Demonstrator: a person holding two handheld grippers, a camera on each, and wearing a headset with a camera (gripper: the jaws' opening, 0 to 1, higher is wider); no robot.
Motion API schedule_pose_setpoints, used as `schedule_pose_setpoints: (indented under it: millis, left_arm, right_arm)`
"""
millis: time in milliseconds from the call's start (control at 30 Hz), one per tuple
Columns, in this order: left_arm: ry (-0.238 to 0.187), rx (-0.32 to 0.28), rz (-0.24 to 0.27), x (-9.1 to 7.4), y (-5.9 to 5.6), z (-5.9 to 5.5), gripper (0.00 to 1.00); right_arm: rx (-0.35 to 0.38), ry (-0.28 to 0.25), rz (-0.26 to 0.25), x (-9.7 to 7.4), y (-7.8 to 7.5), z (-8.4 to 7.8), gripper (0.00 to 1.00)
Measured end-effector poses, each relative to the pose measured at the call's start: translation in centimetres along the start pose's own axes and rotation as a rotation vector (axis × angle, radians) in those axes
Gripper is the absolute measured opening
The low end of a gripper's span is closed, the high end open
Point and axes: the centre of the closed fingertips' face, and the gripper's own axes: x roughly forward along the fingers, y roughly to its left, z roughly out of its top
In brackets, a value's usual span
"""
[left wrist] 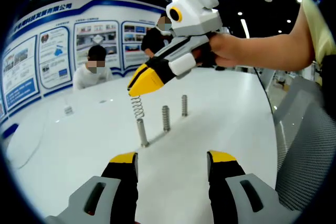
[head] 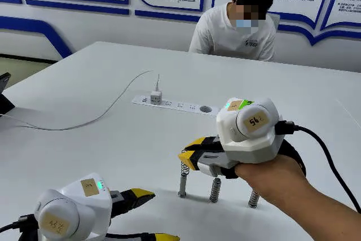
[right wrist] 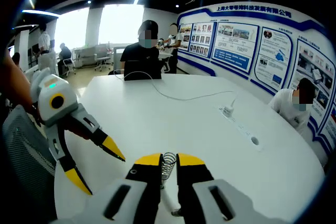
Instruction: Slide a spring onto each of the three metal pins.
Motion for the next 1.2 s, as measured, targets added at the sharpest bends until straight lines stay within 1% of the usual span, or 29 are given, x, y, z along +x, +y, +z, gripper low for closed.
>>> schedule_pose_setpoints:
  millis: [367,533,700,933,1200]
  left_arm:
    - [0.005,-0.002,0.004,-0.1,0.2,-0.3,0.53]
    - [0.004,-0.004,0.004,-0.1,0.1,-0.2,0.53]
    - [0.006,-0.004,0.006,-0.1,0.1,-0.2,0.53]
    - [0.009,-0.005,0.004,0.0,0.1,-0.3,0.53]
    - [0.012,-0.007,-0.001,0.2,0.1,-0.4,0.53]
  right_arm:
    - [0.009,0.0,0.002,0.4,-0.1,-0.6,0.12]
    - [0.017,-0.001,0.001,0.5,-0.2,-0.8,0.12]
    - [0.018,-0.002,0.0,0.7,0.0,-1.3,0.12]
    - [0.025,0.008,-0.001,1.2,0.1,-2.3,0.12]
    - [0.024,0.035,0.005,1.7,0.4,-3.2,0.12]
